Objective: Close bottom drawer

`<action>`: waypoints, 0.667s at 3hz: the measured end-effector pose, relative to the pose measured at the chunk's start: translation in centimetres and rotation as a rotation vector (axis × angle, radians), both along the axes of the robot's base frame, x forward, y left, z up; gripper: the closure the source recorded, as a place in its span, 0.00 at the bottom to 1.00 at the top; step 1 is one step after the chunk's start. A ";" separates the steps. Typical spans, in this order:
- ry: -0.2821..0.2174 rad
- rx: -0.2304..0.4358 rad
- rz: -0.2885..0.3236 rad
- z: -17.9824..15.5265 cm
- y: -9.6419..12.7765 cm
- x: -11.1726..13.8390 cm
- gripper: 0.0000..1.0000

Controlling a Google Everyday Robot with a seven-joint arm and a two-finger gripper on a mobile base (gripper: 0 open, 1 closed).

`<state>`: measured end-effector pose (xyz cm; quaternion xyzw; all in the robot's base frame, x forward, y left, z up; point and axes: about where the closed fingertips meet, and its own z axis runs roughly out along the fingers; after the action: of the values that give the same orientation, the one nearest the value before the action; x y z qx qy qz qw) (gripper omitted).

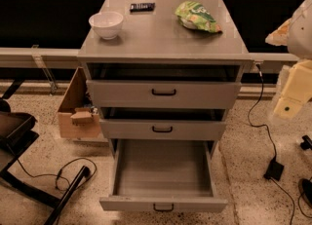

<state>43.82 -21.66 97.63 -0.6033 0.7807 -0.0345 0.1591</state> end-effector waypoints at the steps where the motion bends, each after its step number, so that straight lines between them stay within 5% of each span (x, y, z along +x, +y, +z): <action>1: -0.006 -0.001 -0.003 -0.1 0.1 0.0 0.00; 2: -0.029 -0.021 -0.027 -2.2 0.6 -0.5 0.00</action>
Offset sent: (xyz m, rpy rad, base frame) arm -0.0123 0.0165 -0.1095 -0.0628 0.0231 -0.0520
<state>43.33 -21.04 95.43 -0.5937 0.7860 -0.0535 0.1638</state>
